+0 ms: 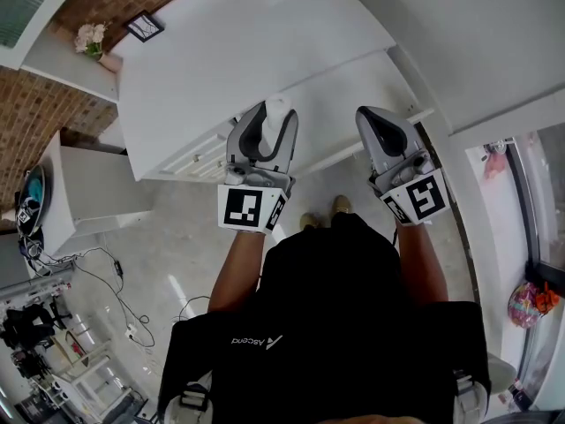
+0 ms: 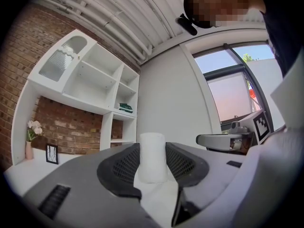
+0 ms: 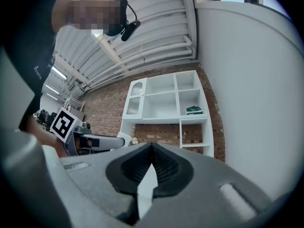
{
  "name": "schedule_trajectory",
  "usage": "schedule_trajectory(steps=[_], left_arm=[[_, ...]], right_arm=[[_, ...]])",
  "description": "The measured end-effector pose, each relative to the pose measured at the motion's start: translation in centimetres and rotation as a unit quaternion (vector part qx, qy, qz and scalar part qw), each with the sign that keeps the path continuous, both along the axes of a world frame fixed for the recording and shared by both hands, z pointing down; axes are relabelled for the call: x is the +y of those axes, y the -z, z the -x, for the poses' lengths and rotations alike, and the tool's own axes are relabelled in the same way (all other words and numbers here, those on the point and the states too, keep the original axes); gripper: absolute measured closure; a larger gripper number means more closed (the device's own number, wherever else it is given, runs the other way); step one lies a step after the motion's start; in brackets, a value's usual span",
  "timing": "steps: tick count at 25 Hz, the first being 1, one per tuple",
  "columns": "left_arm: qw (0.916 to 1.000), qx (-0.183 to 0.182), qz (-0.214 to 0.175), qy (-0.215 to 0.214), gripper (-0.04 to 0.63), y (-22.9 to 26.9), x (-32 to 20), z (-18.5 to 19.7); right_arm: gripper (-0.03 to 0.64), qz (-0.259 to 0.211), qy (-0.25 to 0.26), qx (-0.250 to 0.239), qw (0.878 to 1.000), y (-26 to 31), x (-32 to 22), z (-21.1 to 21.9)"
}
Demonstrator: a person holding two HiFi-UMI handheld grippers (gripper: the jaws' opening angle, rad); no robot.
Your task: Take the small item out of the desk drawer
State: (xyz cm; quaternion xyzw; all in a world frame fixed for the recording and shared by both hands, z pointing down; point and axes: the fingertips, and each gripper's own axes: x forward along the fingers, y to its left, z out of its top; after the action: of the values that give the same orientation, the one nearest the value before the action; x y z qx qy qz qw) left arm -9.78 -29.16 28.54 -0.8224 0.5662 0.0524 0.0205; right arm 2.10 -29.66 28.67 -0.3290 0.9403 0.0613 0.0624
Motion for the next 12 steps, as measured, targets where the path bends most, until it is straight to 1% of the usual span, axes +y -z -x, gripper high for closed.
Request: schedule_trajectory(steps=[12], left_arm=[[1.0, 0.001, -0.002, -0.004, 0.426, 0.33, 0.31, -0.44]], right_arm=[[0.618, -0.004, -0.003, 0.004, 1.0, 0.41, 0.16, -0.39]])
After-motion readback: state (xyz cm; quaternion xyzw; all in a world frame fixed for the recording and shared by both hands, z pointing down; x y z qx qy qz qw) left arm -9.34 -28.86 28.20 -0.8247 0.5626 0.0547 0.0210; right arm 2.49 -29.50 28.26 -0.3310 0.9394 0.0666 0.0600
